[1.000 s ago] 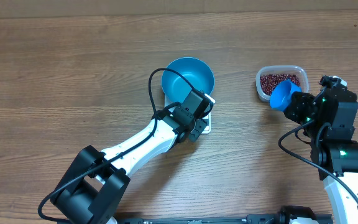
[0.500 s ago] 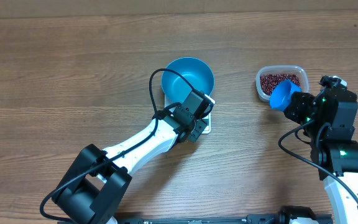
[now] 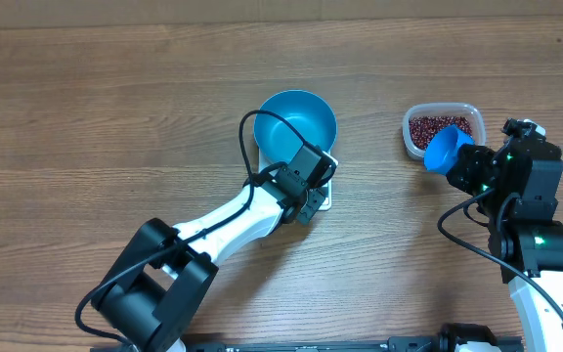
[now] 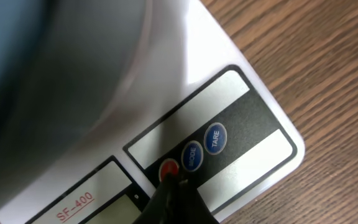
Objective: Scoop item into bowl and weigh 150g on scale
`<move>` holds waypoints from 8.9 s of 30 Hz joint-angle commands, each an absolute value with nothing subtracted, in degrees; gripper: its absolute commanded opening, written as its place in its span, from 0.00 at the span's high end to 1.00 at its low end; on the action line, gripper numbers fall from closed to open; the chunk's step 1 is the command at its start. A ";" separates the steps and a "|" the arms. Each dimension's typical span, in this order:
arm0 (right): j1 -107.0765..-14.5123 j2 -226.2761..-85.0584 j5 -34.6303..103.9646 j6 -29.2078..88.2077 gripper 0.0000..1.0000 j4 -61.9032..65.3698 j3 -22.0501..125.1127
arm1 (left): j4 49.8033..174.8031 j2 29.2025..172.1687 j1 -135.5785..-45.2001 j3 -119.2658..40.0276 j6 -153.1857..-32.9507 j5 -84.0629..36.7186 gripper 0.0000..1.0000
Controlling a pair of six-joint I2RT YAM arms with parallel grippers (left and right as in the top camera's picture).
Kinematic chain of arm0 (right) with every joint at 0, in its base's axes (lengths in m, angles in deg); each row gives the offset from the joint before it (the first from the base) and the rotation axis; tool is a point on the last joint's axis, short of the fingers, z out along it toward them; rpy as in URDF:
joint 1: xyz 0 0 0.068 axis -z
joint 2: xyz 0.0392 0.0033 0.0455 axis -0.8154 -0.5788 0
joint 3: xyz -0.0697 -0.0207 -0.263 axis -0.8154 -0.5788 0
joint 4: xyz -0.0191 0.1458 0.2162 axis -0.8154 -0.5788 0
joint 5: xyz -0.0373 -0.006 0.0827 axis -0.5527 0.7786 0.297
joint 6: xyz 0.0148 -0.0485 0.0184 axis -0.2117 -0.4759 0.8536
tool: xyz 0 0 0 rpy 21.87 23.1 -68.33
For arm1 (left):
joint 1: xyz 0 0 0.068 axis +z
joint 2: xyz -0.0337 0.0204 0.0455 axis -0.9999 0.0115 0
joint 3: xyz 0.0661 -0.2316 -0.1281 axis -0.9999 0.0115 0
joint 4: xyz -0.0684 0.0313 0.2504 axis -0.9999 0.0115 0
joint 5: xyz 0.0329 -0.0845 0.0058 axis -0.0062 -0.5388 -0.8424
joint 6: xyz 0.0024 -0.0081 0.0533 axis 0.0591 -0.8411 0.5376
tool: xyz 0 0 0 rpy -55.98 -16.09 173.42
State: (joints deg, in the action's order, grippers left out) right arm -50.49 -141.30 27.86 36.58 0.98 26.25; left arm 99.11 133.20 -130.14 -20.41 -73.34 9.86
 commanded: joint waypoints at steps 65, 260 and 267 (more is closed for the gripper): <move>-50.12 -141.08 27.33 36.34 0.96 1.13 27.59 | 97.19 135.93 -130.14 -19.93 -73.71 13.31 0.95; -50.10 -139.77 34.48 36.71 0.96 6.14 38.89 | 119.53 87.78 -117.52 -18.55 -65.19 -0.07 0.00; -50.10 -139.77 36.43 36.71 0.96 5.31 40.00 | 112.25 79.39 -117.98 -9.19 -67.16 -0.15 0.00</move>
State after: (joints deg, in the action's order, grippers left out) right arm -50.49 -140.66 34.44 36.58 4.96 37.93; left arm 114.61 84.78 -117.48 -13.83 -66.76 -0.29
